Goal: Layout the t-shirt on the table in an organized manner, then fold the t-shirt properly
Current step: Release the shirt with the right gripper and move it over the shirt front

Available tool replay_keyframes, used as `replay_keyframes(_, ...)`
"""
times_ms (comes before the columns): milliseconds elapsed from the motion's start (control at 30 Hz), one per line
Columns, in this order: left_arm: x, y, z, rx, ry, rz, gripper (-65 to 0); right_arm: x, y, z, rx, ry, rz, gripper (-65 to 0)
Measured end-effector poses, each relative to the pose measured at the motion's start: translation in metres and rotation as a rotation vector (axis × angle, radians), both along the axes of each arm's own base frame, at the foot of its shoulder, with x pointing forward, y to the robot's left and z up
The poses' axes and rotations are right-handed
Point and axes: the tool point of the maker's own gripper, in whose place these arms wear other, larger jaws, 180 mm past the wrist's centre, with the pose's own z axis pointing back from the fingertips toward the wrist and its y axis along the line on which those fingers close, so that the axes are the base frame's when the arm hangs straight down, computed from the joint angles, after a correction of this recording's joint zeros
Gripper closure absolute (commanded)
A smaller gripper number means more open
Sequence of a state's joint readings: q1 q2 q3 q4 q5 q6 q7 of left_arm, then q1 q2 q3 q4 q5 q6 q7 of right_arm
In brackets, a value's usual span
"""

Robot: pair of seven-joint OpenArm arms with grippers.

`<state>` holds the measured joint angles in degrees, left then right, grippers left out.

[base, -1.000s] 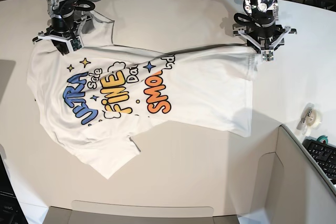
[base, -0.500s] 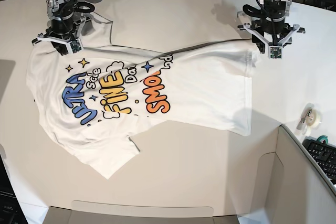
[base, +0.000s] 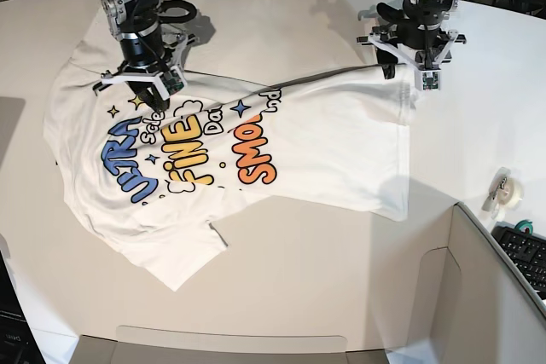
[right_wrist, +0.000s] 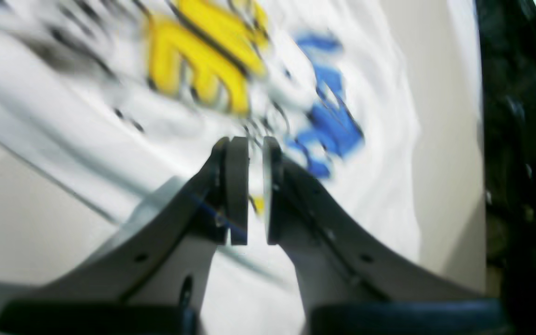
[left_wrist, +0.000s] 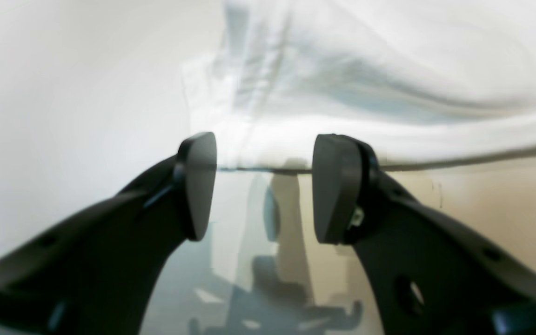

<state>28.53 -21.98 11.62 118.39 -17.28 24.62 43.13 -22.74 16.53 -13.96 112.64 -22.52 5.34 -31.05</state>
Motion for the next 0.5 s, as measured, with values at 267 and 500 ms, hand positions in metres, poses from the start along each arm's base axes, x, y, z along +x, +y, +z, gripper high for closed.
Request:
replay_keyframes(267, -0.023, -0.015, -0.014, -0.119, 0.080, 0.013, -31.6, 0.028, 0.078, 0.033, 0.097, -0.104, 0.174, -5.3)
replay_keyframes(500, -0.030, -0.030, -0.018, -0.234, 0.110, 0.030, -31.6, 0.065, 0.120, 0.064, 0.155, -0.161, 0.181, -5.3)
